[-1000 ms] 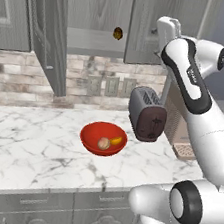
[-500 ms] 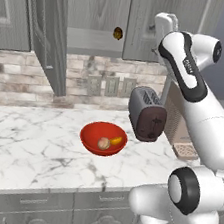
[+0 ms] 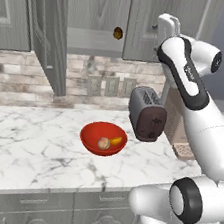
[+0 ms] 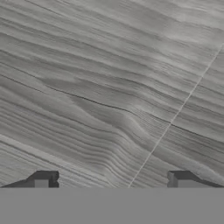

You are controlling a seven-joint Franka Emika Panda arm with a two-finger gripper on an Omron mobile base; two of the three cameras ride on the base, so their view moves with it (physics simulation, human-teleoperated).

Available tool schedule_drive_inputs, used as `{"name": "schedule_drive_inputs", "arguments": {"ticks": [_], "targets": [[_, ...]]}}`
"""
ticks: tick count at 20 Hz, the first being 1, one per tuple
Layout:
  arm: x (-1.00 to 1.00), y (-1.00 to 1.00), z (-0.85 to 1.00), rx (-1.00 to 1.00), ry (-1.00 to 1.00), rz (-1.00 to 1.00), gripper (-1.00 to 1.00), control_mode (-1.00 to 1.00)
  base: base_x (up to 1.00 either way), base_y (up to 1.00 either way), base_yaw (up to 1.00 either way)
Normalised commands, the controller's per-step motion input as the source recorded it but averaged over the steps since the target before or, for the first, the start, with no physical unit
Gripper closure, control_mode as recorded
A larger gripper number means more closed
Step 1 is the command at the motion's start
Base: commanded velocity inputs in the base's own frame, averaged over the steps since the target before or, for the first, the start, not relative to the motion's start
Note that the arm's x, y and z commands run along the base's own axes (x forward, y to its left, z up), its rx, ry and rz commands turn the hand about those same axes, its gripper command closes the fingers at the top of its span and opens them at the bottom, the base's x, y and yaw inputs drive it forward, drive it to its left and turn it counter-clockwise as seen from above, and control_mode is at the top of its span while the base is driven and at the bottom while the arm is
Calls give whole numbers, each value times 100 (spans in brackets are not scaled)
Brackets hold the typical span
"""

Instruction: Open the cabinet. Pick the orange and peach from the cabinet and place them into the bowl. Then close the cabinet.

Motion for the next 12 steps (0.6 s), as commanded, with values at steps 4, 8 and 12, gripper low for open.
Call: {"name": "schedule_drive_inputs", "arguments": {"ticks": [4,8,12], "targets": [[-57,-1,26,0,-14,-15,-100,-100,0,0,0],[-91,-7,57,0,7,-19,-100,-100,0,0,0],[-99,0,48,0,11,-16,-100,-100,0,0,0]]}}
